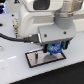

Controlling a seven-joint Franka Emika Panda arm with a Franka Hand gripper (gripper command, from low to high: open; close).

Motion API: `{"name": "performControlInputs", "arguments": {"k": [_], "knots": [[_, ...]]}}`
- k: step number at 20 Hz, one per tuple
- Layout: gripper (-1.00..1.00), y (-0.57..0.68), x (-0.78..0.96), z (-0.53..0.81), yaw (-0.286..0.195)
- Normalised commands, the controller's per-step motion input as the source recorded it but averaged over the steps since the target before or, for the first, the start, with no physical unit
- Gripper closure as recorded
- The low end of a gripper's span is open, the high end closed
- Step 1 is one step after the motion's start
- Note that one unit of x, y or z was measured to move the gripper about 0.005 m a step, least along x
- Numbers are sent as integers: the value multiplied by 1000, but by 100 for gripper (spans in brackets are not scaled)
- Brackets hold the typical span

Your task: Insert the blue gear onto the right peg, followed by the red gear

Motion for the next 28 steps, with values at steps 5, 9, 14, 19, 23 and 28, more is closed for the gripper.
{"name": "performControlInputs", "arguments": {"k": [5, 9, 14, 19, 23, 28], "knots": [[100, -105, 63, -23, 0], [100, -85, 178, -55, 0], [100, -65, 164, -163, 0], [100, -52, 86, -304, 0], [100, -50, 24, -187, 0], [100, -176, 8, 131, 0]]}}
